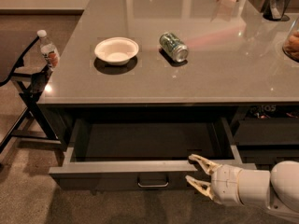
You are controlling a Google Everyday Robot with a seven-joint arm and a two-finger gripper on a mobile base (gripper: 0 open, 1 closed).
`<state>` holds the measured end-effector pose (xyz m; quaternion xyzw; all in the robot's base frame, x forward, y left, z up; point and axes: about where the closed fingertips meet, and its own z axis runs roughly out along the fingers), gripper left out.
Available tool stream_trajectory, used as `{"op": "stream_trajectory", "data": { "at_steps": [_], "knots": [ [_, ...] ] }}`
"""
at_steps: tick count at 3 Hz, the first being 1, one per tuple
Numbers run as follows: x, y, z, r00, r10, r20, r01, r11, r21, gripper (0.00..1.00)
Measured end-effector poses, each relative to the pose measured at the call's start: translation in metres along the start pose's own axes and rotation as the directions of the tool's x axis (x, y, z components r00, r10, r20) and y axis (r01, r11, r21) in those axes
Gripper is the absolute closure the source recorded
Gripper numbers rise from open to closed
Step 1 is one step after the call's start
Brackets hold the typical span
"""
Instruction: Open top drawer
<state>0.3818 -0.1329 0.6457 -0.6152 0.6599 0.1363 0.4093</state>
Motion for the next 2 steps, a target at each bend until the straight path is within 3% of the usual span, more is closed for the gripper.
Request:
{"op": "stream_trajectory", "data": {
  "at_steps": [1, 2],
  "knots": [
    [-0.0048, -0.0022, -0.0043, 1.000, 0.000, 0.000, 0.000, 1.0000, 0.000, 1.00],
    [-0.0083, -0.0038, -0.0074, 1.000, 0.000, 0.000, 0.000, 1.0000, 0.000, 1.00]
  ]
}}
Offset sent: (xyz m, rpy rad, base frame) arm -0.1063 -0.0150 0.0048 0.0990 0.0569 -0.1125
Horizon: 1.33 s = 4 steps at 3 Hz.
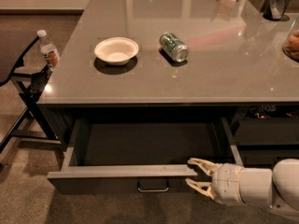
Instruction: Open top drawer
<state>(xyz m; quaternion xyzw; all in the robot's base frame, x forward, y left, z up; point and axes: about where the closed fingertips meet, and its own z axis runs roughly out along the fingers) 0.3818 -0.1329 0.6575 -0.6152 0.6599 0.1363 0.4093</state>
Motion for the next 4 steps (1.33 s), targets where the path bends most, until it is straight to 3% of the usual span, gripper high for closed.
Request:
{"op": "stream_trajectory", "data": {
  "at_steps": [1, 4],
  "knots": [
    [-0.0183, 0.0175, -0.0041, 1.000, -0.019, 0.014, 0.019, 0.9998, -0.009, 1.00],
    [-0.0184, 0.0175, -0.0041, 1.000, -0.019, 0.014, 0.020, 0.9998, -0.009, 0.36]
  ]
}}
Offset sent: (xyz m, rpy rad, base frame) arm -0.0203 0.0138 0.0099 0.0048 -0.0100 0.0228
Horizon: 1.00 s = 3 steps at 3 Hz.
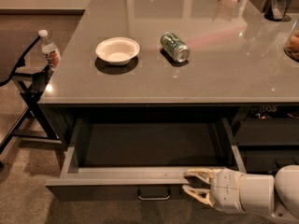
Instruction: Open top drawer
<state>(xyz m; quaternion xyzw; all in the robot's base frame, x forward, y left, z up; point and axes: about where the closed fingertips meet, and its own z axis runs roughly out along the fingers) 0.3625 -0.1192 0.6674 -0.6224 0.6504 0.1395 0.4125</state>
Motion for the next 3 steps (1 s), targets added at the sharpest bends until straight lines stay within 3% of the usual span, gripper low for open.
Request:
{"op": "stream_trajectory", "data": {
  "at_steps": [1, 2, 3],
  "knots": [
    [0.0000, 0.0000, 0.0000, 1.000, 0.000, 0.000, 0.000, 1.0000, 0.000, 0.12],
    [-0.0001, 0.0000, 0.0000, 1.000, 0.000, 0.000, 0.000, 1.0000, 0.000, 0.13],
    [-0.0001, 0.0000, 0.0000, 1.000, 0.000, 0.000, 0.000, 1.0000, 0.000, 0.35]
  ]
}}
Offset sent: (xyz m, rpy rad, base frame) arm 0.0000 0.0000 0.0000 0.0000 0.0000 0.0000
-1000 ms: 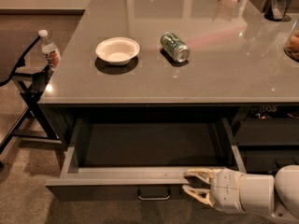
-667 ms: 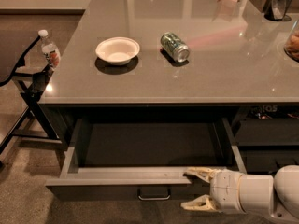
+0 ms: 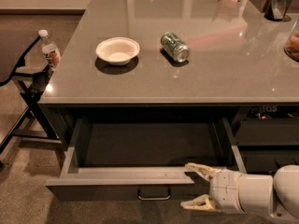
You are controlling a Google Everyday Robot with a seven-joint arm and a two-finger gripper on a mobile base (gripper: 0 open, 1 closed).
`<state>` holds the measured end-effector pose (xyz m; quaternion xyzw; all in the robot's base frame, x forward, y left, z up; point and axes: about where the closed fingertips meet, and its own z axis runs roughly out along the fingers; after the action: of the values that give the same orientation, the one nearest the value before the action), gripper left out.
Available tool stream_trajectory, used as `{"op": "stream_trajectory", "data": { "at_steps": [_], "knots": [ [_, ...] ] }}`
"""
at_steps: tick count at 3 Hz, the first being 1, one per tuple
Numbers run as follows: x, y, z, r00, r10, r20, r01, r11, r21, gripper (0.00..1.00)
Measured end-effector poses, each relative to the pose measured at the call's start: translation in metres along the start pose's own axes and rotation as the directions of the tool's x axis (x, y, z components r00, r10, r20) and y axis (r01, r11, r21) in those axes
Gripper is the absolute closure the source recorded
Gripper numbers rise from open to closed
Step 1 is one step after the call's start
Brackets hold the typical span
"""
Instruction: Open top drawer
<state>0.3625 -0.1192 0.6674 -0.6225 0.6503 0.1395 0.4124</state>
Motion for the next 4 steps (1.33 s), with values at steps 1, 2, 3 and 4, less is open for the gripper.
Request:
{"op": "stream_trajectory", "data": {
  "at_steps": [1, 2, 3, 4],
  "knots": [
    [0.013, 0.012, -0.001, 1.000, 0.020, 0.004, -0.020, 0.9998, -0.004, 0.60],
    [0.015, 0.016, -0.005, 1.000, 0.026, 0.006, -0.026, 0.9996, -0.005, 0.83],
    [0.009, 0.014, -0.010, 1.000, 0.026, 0.006, -0.026, 0.9996, -0.005, 1.00],
    [0.003, 0.040, -0.013, 0.999, 0.025, 0.034, -0.024, 0.9995, -0.022, 1.00]
  ]
}}
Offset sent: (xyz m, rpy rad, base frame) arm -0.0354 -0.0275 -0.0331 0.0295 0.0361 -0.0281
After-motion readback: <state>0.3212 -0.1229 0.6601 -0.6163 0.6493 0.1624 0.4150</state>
